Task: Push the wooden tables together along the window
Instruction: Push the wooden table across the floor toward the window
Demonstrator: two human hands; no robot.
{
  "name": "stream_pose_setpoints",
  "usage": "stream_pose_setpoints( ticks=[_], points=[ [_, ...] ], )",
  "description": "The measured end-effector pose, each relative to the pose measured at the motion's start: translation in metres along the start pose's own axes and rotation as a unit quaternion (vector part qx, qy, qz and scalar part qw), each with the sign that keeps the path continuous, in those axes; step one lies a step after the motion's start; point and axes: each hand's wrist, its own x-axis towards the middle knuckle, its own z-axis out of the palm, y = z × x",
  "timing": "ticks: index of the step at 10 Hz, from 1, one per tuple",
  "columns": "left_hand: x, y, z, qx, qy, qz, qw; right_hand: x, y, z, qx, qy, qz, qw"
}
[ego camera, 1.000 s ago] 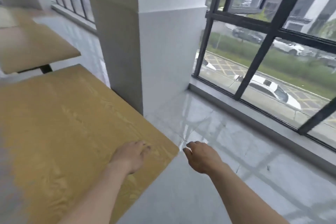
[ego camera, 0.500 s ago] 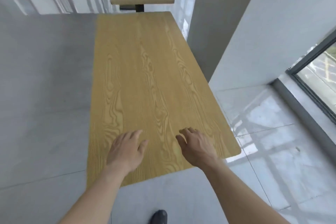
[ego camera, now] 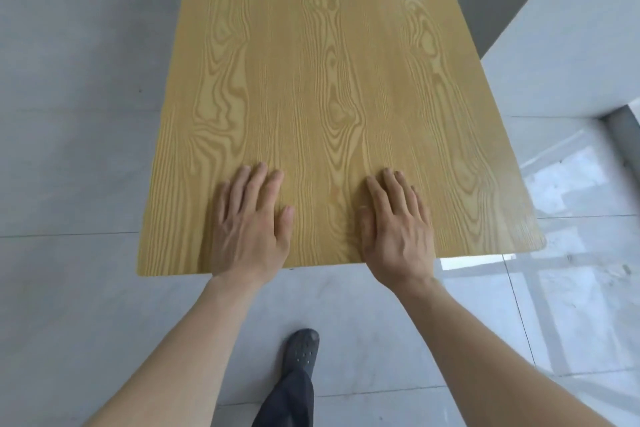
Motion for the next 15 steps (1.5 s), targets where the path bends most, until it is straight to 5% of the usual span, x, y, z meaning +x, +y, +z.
stream_pose_setpoints(
  ticks=[15],
  points=[
    [0.149, -0.035, -0.001, 0.005, 0.044, 0.007, 0.999, 0.146, -0.011, 0.031, -0.008, 0.053, -0.023, 0.998]
  ],
)
